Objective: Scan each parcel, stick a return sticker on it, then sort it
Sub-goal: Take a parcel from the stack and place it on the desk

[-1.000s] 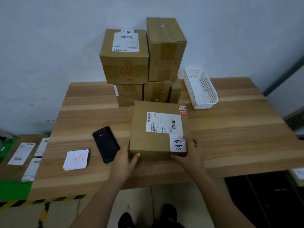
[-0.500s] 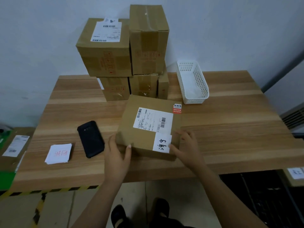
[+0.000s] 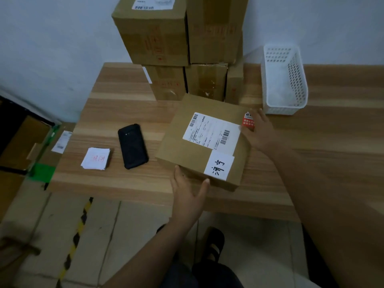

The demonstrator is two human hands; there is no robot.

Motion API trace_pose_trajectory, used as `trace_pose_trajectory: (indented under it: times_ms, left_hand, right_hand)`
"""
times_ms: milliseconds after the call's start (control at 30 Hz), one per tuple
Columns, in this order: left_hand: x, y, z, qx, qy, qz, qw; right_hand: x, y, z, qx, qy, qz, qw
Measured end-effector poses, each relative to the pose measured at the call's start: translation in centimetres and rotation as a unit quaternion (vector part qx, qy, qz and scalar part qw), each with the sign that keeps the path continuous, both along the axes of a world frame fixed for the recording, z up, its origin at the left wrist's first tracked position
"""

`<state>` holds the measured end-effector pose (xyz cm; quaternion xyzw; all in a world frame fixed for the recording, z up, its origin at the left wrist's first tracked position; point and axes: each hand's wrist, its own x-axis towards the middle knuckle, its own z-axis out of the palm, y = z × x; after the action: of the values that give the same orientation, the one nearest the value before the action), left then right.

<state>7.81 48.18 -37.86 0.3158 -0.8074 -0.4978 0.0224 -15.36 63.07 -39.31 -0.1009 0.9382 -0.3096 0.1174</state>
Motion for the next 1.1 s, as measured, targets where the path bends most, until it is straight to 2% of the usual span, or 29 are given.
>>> trace_pose_trajectory:
  times_ms: [67,133,300,600,767,900,1000,1100]
  left_hand:
    - [-0.2,-0.1,-0.2,0.008,0.0,-0.008,1.0]
    - [-0.5,-0.4,-0.4,0.008,-0.005,-0.009,1.0]
    - [-1.5,-1.8,-0.9,-0.019,-0.007,-0.024,1.0]
    - [-1.5,-1.3,-0.8,-0.029,-0.02,-0.066,0.997]
    - [-1.2,-1.0,-1.4,0.006,-0.01,-0.079,0.997]
    - [-1.7,-1.8,-1.5,0.032,-0.021,-0.071,0.997]
    - [-1.5,-4.2,-2.7,0.11,-0.007,-0.087,0.99]
    - [-1.7,-6.6,-2.2,0.095,-0.018,-0.116,0.989]
  right_hand:
    - [0.4,0.4,-0.3,-0.026,0.008,-0.013,1.0]
    - [1.2,0.9,-0.6,-0.014,0.013,-0.02,1.0]
    - [2.3,2.1,-0.8,0.027,0.038,0.032,0.998]
    - [0.6,2.4,1.0,0.111,0.015,0.065,0.992]
    - [-0.5,2.7,1.7,0.133,-0.045,0.091,0.986]
    - [2.0,2.2,3.2,0.132,-0.046,0.06,0.988]
    - [5.9,1.8,3.8,0.139,-0.083,0.021,0.987]
    - [9.8,1.4,3.9,0.159,-0.076,-0.012,0.984]
